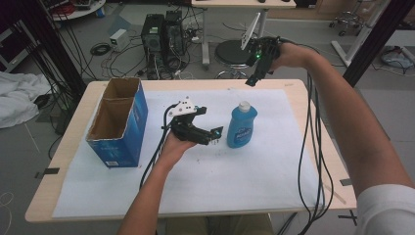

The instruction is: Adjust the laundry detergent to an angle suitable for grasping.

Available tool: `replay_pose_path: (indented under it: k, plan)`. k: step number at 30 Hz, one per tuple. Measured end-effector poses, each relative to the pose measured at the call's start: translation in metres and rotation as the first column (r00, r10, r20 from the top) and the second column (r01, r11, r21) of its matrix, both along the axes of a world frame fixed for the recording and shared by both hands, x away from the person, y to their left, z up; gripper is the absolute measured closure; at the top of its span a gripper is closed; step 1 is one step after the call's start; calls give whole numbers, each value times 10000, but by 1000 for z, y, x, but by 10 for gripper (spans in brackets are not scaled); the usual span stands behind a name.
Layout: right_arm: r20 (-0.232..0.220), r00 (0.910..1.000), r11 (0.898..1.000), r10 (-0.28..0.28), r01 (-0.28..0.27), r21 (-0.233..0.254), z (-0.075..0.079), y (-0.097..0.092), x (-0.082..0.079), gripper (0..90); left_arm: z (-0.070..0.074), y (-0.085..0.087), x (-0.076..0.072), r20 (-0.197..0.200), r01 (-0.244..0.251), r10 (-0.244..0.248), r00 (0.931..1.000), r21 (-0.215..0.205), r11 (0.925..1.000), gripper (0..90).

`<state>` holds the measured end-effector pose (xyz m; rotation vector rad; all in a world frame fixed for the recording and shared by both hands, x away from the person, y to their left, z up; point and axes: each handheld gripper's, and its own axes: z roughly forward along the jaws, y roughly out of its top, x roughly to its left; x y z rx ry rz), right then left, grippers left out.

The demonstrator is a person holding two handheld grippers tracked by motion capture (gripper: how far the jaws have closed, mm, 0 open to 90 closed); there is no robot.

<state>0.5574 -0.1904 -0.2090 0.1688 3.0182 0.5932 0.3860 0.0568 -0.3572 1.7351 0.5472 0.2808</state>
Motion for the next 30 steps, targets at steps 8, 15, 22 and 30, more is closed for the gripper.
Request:
replay_pose_path:
  k: [8, 15, 22, 30]
  plan:
    - [29, 10000, 10000, 14, -14, 44, 0, 0, 0, 24, -9, -14, 9, -211, 92, -91, 9997, 50, 9999, 22]
    - [22, 10000, 10000, 12, -12, 42, 0, 0, 0, 24, -18, -27, 14, -382, 258, -254, 9989, 116, 9996, 22]
    - [5, 10000, 10000, 39, -39, -30, -1, 1, 0, 24, -25, -38, 19, -462, 261, -255, 9986, 131, 9996, 22]
    - [-26, 10000, 10000, 18, -18, -3, -2, 1, 1, 24, -31, -55, 25, -410, 339, -331, 9986, 196, 9992, 22]
